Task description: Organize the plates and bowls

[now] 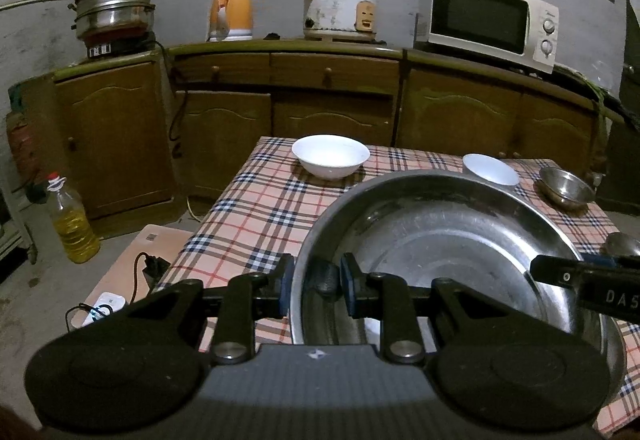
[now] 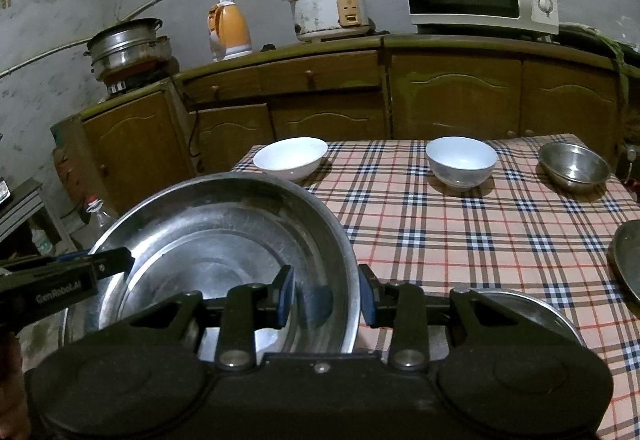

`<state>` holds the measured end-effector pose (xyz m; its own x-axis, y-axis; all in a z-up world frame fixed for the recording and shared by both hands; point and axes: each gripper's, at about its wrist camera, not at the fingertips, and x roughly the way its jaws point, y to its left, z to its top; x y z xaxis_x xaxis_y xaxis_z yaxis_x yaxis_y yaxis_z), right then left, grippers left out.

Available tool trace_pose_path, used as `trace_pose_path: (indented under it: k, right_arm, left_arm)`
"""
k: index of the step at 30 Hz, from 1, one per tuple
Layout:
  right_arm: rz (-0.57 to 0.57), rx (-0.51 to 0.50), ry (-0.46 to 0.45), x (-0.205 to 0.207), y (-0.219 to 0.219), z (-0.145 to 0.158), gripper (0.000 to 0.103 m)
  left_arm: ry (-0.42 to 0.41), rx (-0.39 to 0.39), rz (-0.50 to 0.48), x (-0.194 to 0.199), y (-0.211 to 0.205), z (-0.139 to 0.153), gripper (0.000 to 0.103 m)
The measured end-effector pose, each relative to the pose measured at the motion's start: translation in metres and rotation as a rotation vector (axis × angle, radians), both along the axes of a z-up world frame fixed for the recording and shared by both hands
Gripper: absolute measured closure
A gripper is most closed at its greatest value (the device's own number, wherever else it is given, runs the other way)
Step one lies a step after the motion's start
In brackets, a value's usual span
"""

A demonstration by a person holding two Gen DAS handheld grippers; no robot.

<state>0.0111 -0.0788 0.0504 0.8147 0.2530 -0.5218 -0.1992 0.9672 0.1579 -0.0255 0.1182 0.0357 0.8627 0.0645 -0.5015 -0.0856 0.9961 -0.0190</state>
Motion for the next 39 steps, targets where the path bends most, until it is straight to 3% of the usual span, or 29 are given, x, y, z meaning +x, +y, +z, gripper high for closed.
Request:
trace_pose_path:
  k: [39]
  right_arm:
    - [-0.052,0.012,0.027,-0.021,-0.031,-0.003,0.061]
  left_arm:
    - [0.022,0.004,-0.068,-0.003,-0.026,-0.007,0.078]
